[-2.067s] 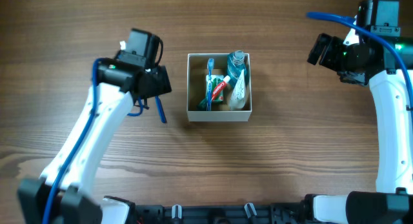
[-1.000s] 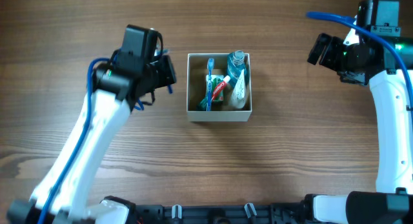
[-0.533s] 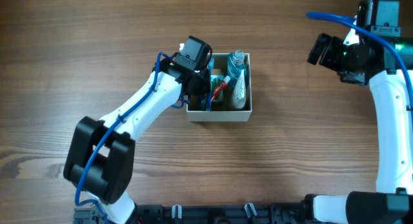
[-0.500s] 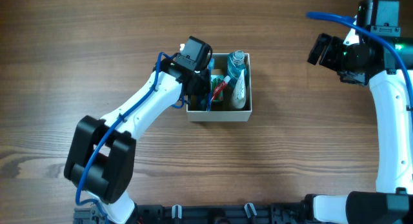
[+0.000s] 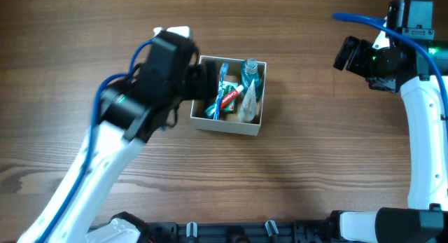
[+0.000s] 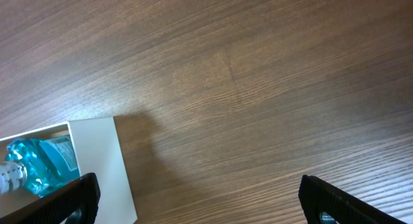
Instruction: Pack container
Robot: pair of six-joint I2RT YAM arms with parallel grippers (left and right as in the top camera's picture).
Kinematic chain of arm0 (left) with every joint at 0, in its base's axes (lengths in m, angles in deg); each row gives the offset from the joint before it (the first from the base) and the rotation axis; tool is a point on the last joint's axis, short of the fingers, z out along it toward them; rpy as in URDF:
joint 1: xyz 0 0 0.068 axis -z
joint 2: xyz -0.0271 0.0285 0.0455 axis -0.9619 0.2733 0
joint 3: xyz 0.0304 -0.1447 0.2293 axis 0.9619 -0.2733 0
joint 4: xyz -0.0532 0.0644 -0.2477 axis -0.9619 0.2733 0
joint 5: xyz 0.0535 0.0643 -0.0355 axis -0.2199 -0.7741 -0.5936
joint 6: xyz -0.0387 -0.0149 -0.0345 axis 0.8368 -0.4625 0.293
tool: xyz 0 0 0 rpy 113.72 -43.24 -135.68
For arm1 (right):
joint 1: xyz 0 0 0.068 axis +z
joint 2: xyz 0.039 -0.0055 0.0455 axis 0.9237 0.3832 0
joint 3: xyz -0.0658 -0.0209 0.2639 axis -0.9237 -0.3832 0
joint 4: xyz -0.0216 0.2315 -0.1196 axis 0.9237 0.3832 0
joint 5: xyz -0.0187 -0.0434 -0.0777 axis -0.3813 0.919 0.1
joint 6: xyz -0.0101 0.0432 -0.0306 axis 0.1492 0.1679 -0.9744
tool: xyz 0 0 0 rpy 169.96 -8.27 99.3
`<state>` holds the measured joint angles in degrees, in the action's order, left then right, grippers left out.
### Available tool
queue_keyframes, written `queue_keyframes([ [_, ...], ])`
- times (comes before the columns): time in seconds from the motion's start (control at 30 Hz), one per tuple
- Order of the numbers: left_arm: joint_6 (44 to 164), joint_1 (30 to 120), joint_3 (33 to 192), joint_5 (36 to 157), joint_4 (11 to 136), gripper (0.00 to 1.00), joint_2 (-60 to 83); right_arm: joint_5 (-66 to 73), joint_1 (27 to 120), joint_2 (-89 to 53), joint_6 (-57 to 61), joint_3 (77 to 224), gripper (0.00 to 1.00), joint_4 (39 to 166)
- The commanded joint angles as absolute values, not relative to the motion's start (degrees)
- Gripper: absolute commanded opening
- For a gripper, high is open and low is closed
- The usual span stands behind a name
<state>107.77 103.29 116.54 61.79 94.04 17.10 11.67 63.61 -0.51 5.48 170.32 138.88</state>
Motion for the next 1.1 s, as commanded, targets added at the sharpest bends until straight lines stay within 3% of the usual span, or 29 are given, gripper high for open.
queue_keyframes([
  [0.0,107.04,103.11,117.09,59.54,94.74,1.00,8.79,11.61,63.52,0.23,6.29,170.78,1.00,138.75],
  [0.33,104.07,103.11,117.05,41.92,103.49,1.00,-8.47,11.61,63.52,0.23,6.31,170.78,1.00,138.75],
  [0.47,104.07,101.49,114.25,40.94,106.41,1.00,-13.41,11.61,63.52,0.23,6.29,170.78,1.00,138.73],
  [0.57,104.01,90.76,107.74,48.37,102.96,1.00,-17.19,11.61,63.52,0.23,6.29,170.78,1.00,138.75],
  [0.7,99.88,73.93,90.86,66.91,90.48,1.00,-25.50,11.61,63.52,0.23,6.31,170.78,1.00,138.73],
  [0.9,99.64,71.24,64.90,72.17,76.12,1.00,-38.68,11.61,63.52,0.23,6.29,170.78,1.00,138.75],
  [1.07,99.61,71.29,53.57,72.26,73.89,1.00,-46.66,11.61,63.52,0.23,6.26,170.78,1.00,138.73],
])
